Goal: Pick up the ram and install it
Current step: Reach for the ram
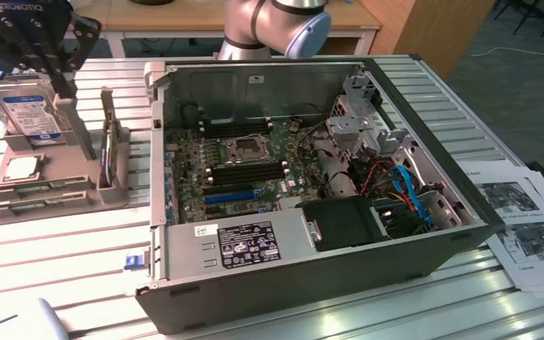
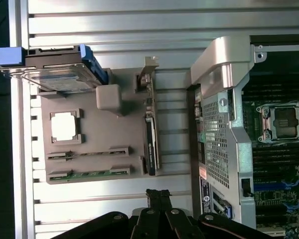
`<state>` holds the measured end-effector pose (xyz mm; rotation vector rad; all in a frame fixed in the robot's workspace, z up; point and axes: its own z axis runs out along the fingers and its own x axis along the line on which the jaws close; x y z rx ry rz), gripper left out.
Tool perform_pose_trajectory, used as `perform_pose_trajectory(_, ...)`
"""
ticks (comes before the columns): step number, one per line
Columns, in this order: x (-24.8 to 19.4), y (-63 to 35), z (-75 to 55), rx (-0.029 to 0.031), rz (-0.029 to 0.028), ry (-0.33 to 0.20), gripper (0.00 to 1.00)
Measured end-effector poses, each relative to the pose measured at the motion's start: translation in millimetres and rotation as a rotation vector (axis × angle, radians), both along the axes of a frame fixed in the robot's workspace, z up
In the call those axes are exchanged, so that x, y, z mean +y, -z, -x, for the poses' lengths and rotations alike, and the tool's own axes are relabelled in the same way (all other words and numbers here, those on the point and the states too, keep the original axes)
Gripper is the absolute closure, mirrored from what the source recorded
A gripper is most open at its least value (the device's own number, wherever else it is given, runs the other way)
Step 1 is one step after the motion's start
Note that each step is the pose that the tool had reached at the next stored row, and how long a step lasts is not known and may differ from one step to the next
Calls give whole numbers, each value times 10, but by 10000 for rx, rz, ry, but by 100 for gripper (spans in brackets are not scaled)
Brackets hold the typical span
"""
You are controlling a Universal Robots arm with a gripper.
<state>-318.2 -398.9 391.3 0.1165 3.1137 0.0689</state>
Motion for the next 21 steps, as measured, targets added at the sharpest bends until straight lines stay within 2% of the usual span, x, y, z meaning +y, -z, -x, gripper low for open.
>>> perform_pose_trajectory(21, 0, 5, 825, 1, 0, 0, 90)
